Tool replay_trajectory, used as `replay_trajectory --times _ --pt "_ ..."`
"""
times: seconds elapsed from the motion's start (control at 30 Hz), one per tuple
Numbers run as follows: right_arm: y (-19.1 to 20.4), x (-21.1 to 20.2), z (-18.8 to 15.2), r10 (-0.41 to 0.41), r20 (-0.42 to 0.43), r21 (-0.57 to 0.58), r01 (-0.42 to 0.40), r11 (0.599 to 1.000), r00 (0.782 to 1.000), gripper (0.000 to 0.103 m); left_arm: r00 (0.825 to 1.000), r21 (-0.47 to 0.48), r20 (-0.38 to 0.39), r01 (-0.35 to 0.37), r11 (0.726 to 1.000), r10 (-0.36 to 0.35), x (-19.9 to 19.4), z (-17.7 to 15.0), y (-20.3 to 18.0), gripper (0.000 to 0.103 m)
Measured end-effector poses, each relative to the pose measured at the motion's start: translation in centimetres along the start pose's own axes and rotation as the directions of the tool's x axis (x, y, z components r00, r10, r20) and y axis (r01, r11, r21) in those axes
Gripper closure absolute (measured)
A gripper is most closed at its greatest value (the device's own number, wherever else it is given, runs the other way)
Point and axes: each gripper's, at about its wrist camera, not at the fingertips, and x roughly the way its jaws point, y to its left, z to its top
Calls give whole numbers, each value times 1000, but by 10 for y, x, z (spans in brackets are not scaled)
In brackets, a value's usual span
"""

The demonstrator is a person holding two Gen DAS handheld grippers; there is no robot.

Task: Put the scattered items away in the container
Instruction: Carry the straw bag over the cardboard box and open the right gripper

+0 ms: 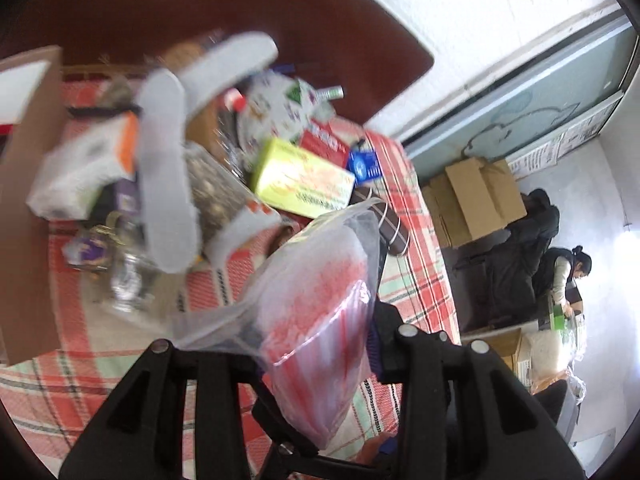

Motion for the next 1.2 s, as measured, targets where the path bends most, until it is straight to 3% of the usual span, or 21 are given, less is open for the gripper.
replay_trajectory --times 0.03,0.07,0.1,0.3,0.47,0.6,0.73,0.87,0.9,0.93,0.97,1.0,1.03,1.2 --pt "14 -3 13 10 17 -22 -10 1000 1000 34 1000 -1 21 -4 1000 4 -17 0 7 67" --pt "22 -37 5 21 39 -38 -19 999 999 34 999 -6 45 -10 1000 10 -33 1 13 67" --pt "14 -3 -7 31 50 -55 -28 998 998 34 998 -13 67 -15 1000 15 -47 2 17 67" --pt "98 -5 48 113 117 -176 -92 980 987 34 981 -81 181 -50 995 64 -134 7 75 67" --pt "162 3 79 171 131 -248 -135 959 977 34 966 -150 245 -46 988 82 -186 8 128 67" --pt "197 14 89 193 118 -292 -152 944 974 34 960 -194 265 -37 980 89 -207 7 161 66" --pt "222 19 96 197 117 -323 -151 934 973 34 961 -210 272 12 978 46 -215 7 183 80" --pt "235 22 101 182 121 -346 -130 929 976 34 960 -204 277 12 979 46 -220 10 195 80" --pt "238 21 100 167 131 -363 -109 925 977 34 959 -206 276 -4 979 62 -220 11 198 77" --pt "240 19 99 154 142 -378 -90 922 978 30 958 -215 276 -16 977 76 -220 10 200 60" --pt "241 17 97 131 155 -385 -63 921 979 18 957 -229 276 -24 973 89 -219 9 202 44" --pt "238 15 95 119 163 -382 -49 923 979 12 953 -257 284 -30 966 105 -220 7 206 18" --pt "232 12 94 117 168 -366 -49 929 979 5 948 -277 300 -23 960 109 -222 4 210 13" --pt "172 13 88 146 109 -242 -116 963 983 4 936 -347 329 -1 938 123 -232 -11 224 10"
